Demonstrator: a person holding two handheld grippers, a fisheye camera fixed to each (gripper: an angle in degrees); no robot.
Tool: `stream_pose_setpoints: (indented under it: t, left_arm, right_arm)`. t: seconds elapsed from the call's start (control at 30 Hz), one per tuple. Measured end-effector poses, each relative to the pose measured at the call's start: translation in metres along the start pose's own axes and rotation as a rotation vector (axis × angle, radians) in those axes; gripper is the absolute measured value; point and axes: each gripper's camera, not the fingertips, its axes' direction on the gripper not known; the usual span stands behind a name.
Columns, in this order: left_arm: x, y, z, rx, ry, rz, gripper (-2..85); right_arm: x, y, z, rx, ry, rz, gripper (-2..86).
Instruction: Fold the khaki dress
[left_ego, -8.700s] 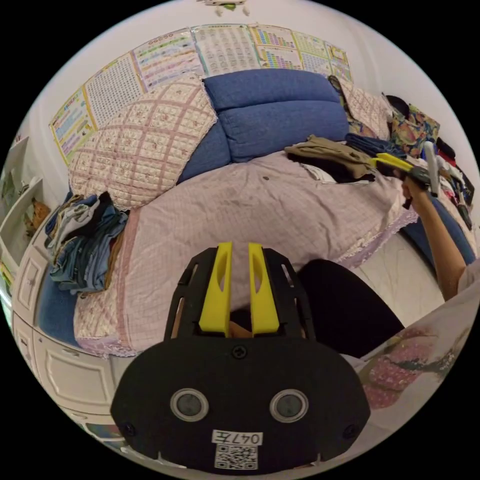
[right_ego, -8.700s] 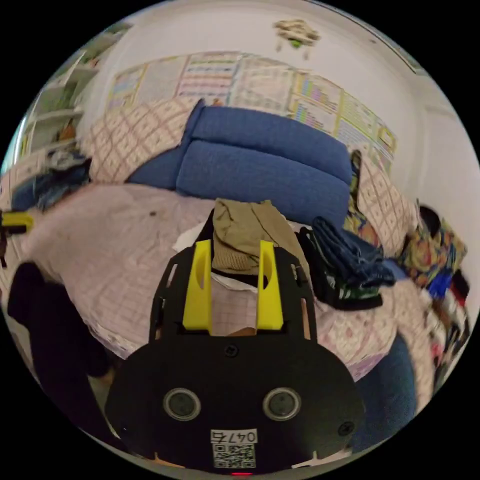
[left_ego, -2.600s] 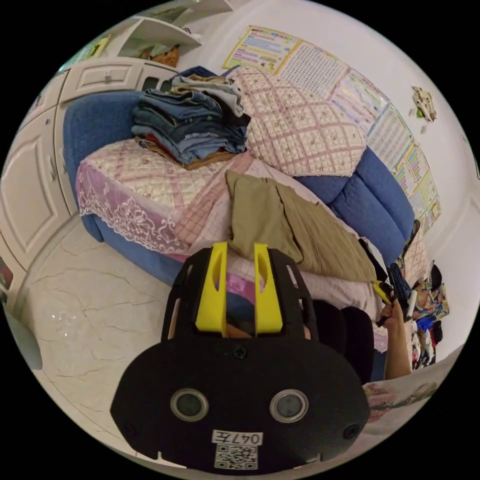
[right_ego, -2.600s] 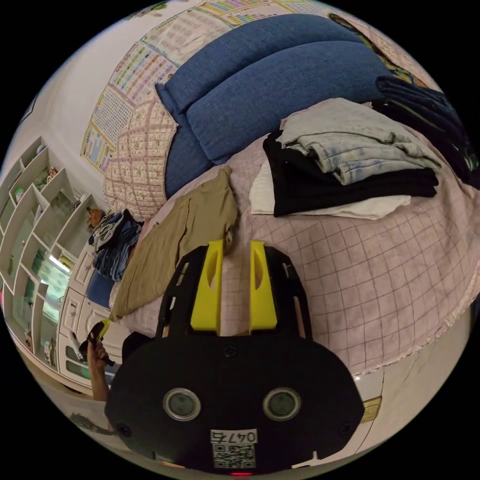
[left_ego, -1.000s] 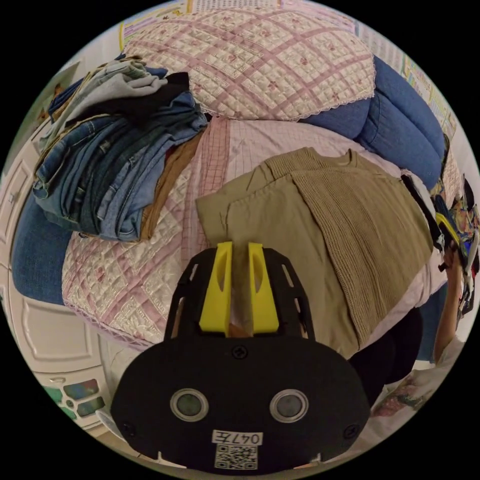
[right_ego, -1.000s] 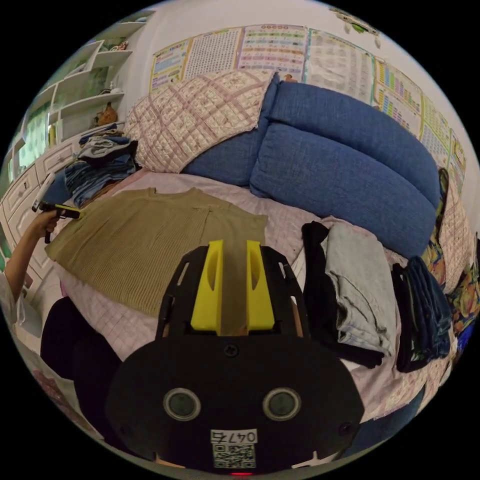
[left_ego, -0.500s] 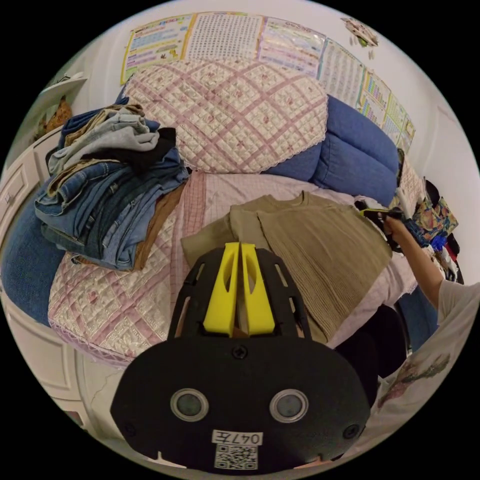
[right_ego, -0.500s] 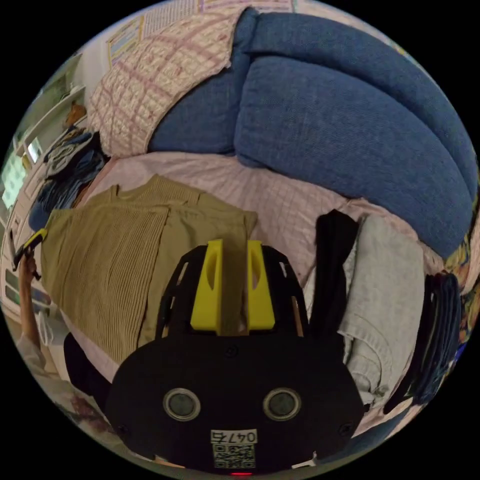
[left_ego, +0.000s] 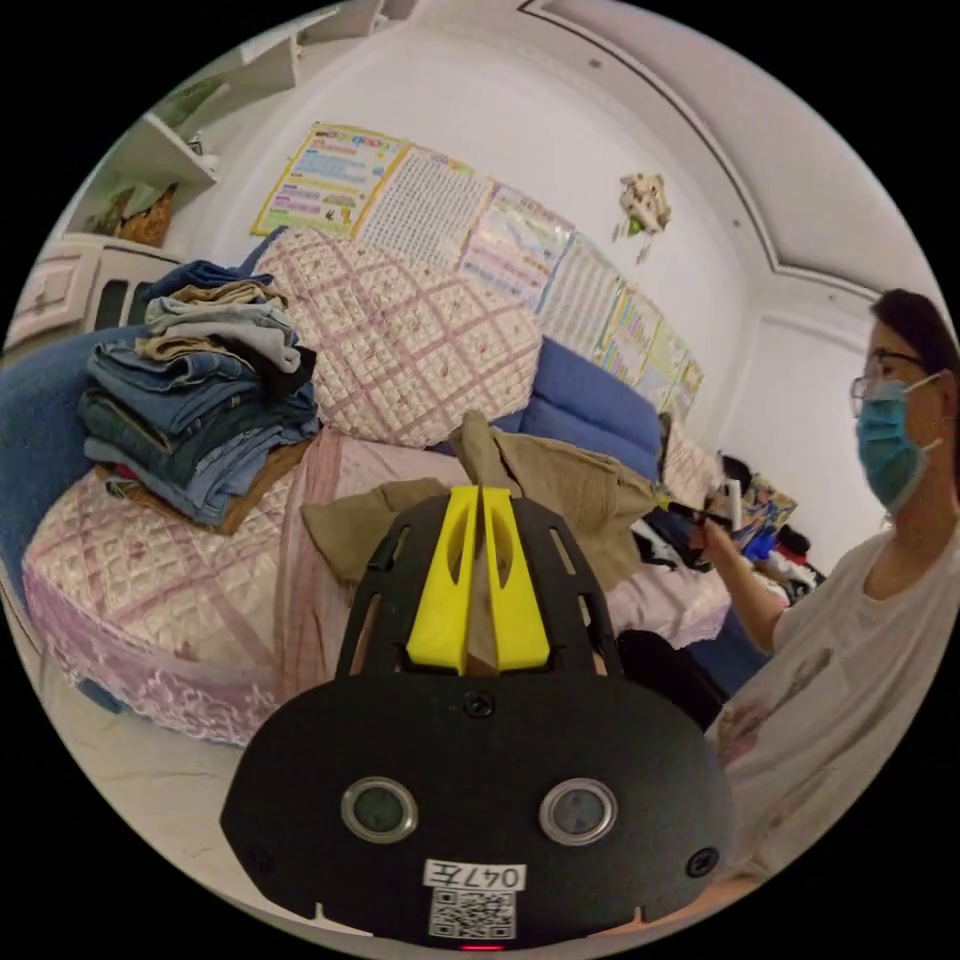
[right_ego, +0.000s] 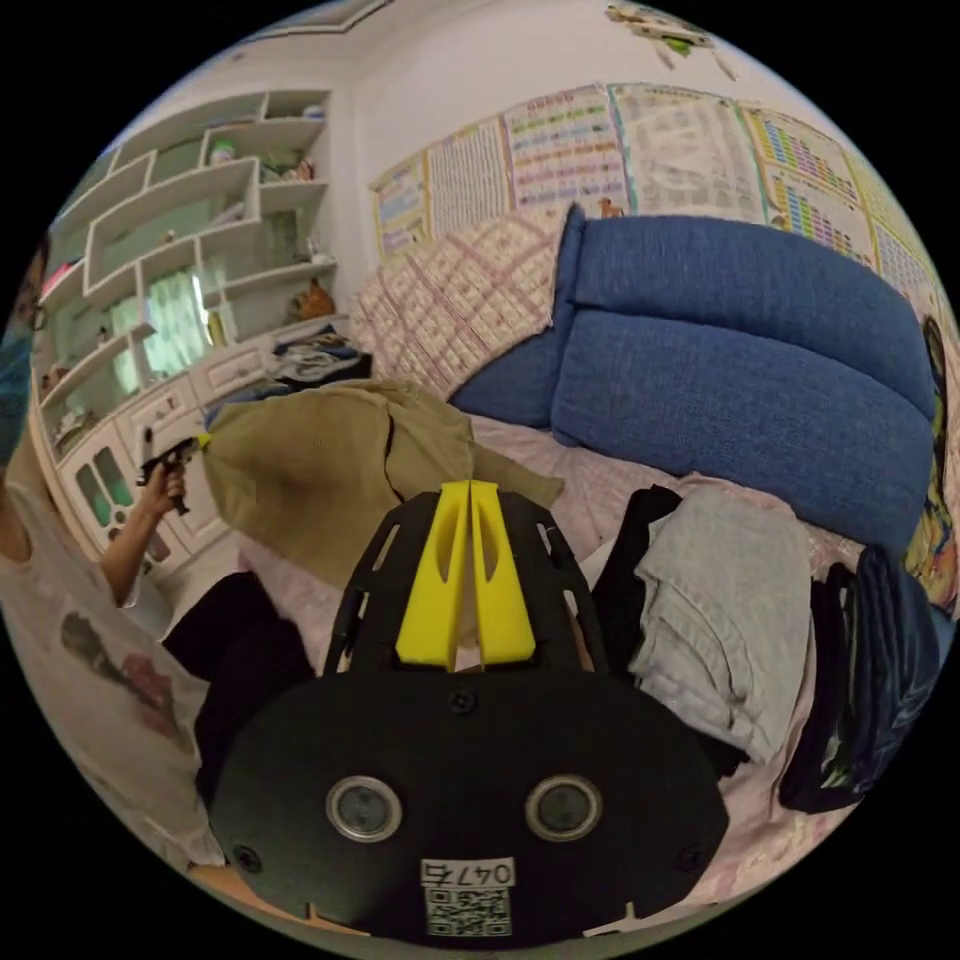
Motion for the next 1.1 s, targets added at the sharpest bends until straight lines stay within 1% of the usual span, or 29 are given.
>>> stream_pose_setpoints:
  t: [0.1,0.17,0.27,0.3,0.33,0.37,0.4,0.43,0.47,0.5,0.53,0.57,0.6,0.63,0.67,0.73,0.77,0.83,0.87,0.93,0.97,1.03,1.07,1.1]
  left_arm:
    - [0.02,0.043,-0.044,0.002,0.064,0.042,-1.0]
    - [0.034,0.061,-0.058,-0.052,0.087,0.075,-1.0]
    - [0.052,0.081,-0.06,-0.192,0.182,0.106,-0.9]
    - [0.06,0.087,-0.05,-0.288,0.213,0.121,-0.8]
    - [0.065,0.093,-0.038,-0.385,0.188,0.116,-0.8]
    - [0.066,0.096,-0.033,-0.417,0.156,0.109,-0.8]
    - [0.069,0.1,-0.025,-0.456,0.117,0.109,-0.8]
    - [0.07,0.102,-0.02,-0.467,0.116,0.101,-0.8]
    - [0.07,0.102,-0.018,-0.461,0.115,0.097,-0.8]
    - [0.072,0.098,-0.016,-0.428,0.083,0.089,-0.8]
    - [0.077,0.092,-0.012,-0.395,0.02,0.087,-0.9]
    - [0.081,0.088,-0.009,-0.385,-0.013,0.093,-0.9]
    - [0.091,0.079,0.004,-0.383,-0.087,0.117,-0.8]
    - [0.102,0.07,0.022,-0.401,-0.161,0.151,-0.8]
    - [0.109,0.066,0.033,-0.413,-0.192,0.171,-0.7]
    - [0.134,0.053,0.083,-0.454,-0.267,0.248,-0.4]
    - [0.139,0.051,0.097,-0.457,-0.284,0.257,-0.4]
    - [0.15,0.042,0.153,-0.442,-0.37,0.219,-0.5]
    - [0.153,0.041,0.167,-0.438,-0.382,0.219,-0.6]
    - [0.165,0.04,0.227,-0.451,-0.413,0.249,-0.6]
    - [0.167,0.039,0.241,-0.458,-0.419,0.254,-0.5]
    - [0.181,0.038,0.293,-0.497,-0.41,0.294,-0.1]
    - [0.184,0.037,0.305,-0.507,-0.411,0.304,0.0]
    - [0.19,0.037,0.327,-0.526,-0.415,0.323,0.3]
  right_arm:
    - [-0.012,0.065,-0.036,0.041,-0.087,0.027,-0.8]
    - [-0.019,0.104,-0.045,0.04,-0.125,0.054,-0.9]
    - [-0.034,0.163,-0.039,0.01,-0.213,0.118,-0.9]
    - [-0.045,0.18,-0.027,-0.032,-0.238,0.126,-0.8]
    - [-0.06,0.193,-0.009,-0.113,-0.231,0.124,-0.8]
    - [-0.068,0.199,0.003,-0.166,-0.224,0.116,-0.8]
    - [-0.085,0.208,0.029,-0.291,-0.209,0.096,-0.7]
    - [-0.102,0.217,0.056,-0.421,-0.169,0.089,-0.4]
    - [-0.109,0.221,0.069,-0.484,-0.14,0.084,-0.1]
    - [-0.126,0.226,0.092,-0.593,-0.077,0.059,0.9]
    - [-0.143,0.227,0.109,-0.67,-0.014,0.024,2.2]
    - [-0.151,0.225,0.115,-0.695,0.022,0.011,2.7]
    - [-0.169,0.214,0.124,-0.705,0.082,-0.016,3.7]
    - [-0.191,0.196,0.13,-0.665,0.13,-0.046,3.7]
    - [-0.203,0.185,0.134,-0.631,0.154,-0.059,3.7]
    - [-0.263,0.139,0.164,-0.478,0.21,-0.143,2.5]
    - [-0.28,0.128,0.176,-0.444,0.215,-0.17,2.1]
    - [-0.357,0.092,0.247,-0.347,0.163,-0.283,1.2]
    - [-0.377,0.085,0.268,-0.328,0.132,-0.311,1.1]
    - [-0.456,0.069,0.359,-0.281,-0.032,-0.397,0.9]
    - [-0.474,0.066,0.383,-0.286,-0.07,-0.414,0.8]
    - [-0.541,0.062,0.475,-0.34,-0.171,-0.479,1.0]
    - [-0.556,0.062,0.497,-0.354,-0.18,-0.495,1.1]
    - [-0.582,0.064,0.537,-0.384,-0.175,-0.517,1.5]
